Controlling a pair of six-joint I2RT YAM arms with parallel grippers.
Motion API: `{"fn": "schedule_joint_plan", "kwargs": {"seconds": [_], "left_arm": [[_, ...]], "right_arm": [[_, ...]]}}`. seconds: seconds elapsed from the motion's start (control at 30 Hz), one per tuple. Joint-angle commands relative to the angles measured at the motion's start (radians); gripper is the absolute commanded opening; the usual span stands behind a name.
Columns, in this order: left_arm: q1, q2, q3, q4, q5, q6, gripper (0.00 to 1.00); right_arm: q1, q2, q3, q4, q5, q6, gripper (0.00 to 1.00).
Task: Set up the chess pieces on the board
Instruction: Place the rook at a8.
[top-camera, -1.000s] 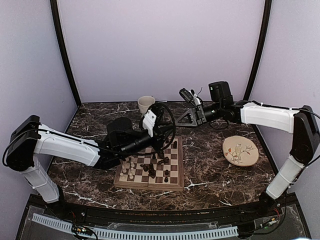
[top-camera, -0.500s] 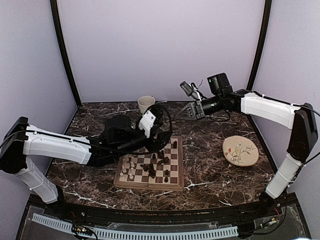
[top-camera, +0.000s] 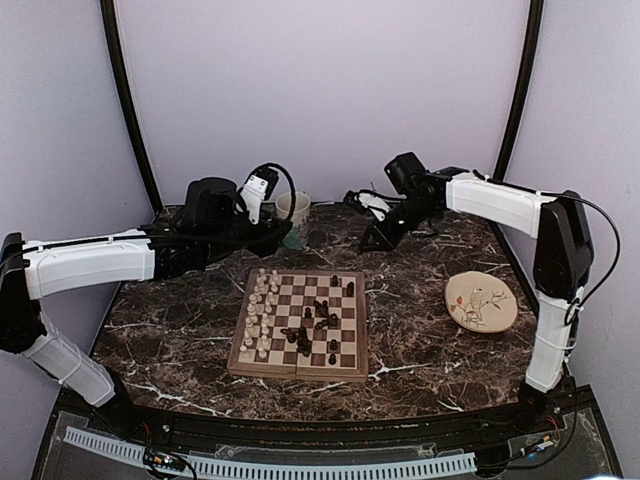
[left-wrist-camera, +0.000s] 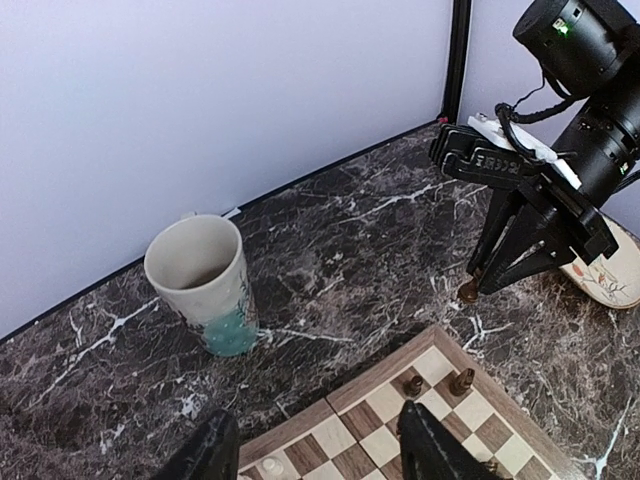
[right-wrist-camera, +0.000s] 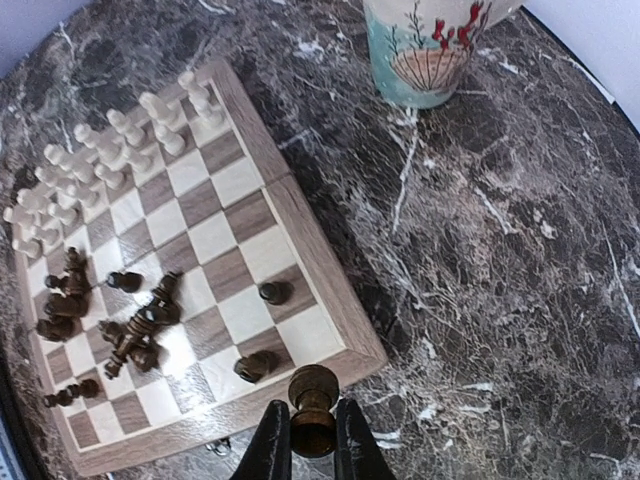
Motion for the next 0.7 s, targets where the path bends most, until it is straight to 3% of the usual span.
{"fn": "schedule_joint_plan", "kwargs": {"seconds": [0.0, 0.67], "left_arm": [[0.033, -0.040, 0.002, -0.084, 0.004, -0.030, 0.57], [0.073, -0.039, 0.035, -0.146, 0.018, -0.066, 0.56]], "right_arm": [[0.045, 0.045, 0.055, -0.064, 0.158, -0.104, 0.09], [0.152, 0.219, 0.140, -0.121, 0.261, -0.139, 0.09]]}}
